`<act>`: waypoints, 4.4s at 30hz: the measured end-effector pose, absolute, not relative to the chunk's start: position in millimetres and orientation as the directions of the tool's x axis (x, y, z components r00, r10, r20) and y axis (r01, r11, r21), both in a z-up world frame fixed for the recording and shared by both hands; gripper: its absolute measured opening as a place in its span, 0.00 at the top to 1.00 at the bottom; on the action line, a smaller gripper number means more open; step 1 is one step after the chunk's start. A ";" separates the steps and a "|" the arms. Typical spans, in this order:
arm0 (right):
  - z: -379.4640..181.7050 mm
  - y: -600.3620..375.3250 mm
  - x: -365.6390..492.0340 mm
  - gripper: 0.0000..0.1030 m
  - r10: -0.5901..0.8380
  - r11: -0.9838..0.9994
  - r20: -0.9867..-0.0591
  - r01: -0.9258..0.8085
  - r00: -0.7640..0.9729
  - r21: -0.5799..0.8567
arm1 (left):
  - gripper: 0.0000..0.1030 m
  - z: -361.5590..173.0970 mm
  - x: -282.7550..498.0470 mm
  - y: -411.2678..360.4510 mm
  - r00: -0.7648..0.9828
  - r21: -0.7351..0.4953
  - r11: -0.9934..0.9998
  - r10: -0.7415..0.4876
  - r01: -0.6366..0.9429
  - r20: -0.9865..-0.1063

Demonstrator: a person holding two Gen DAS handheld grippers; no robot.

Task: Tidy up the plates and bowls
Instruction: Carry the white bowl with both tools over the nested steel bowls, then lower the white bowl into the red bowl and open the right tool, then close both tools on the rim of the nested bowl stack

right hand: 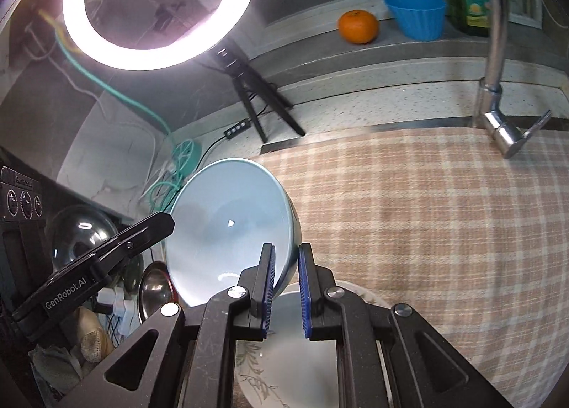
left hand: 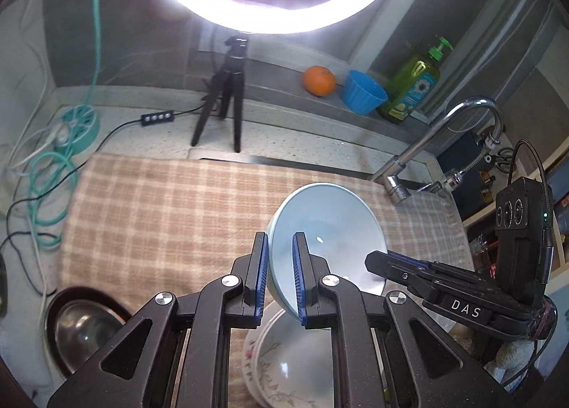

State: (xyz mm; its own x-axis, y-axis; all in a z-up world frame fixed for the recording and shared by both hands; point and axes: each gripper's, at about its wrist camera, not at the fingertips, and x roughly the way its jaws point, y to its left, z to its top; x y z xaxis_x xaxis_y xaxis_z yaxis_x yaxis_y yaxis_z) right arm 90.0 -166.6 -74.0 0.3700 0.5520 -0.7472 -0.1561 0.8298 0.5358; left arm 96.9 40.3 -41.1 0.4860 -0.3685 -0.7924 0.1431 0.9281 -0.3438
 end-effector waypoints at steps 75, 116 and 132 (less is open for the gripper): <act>-103.1 74.5 41.8 0.86 0.525 0.741 -0.845 -0.543 0.102 0.395 | 0.88 -107.6 -15.3 227.8 0.493 -0.378 0.880 -0.203 -0.286 -0.846; -92.2 29.1 32.7 0.63 0.516 0.767 -0.824 -0.554 0.235 0.322 | 0.88 -117.3 -49.2 244.1 0.534 -0.388 0.854 -0.160 -0.347 -0.830; -103.7 34.6 39.6 0.70 0.524 0.772 -0.835 -0.509 0.170 0.380 | 0.88 -117.6 -46.9 243.9 0.538 -0.385 0.863 -0.165 -0.327 -0.827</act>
State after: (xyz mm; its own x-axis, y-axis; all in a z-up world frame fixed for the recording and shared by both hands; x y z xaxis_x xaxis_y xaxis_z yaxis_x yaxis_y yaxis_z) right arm 39.6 34.6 -103.7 0.1703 0.5236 -0.8347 -0.5094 0.7719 0.3803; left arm -46.9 243.9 -117.6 0.5379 -0.1647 -0.8268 -0.3269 0.8633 -0.3846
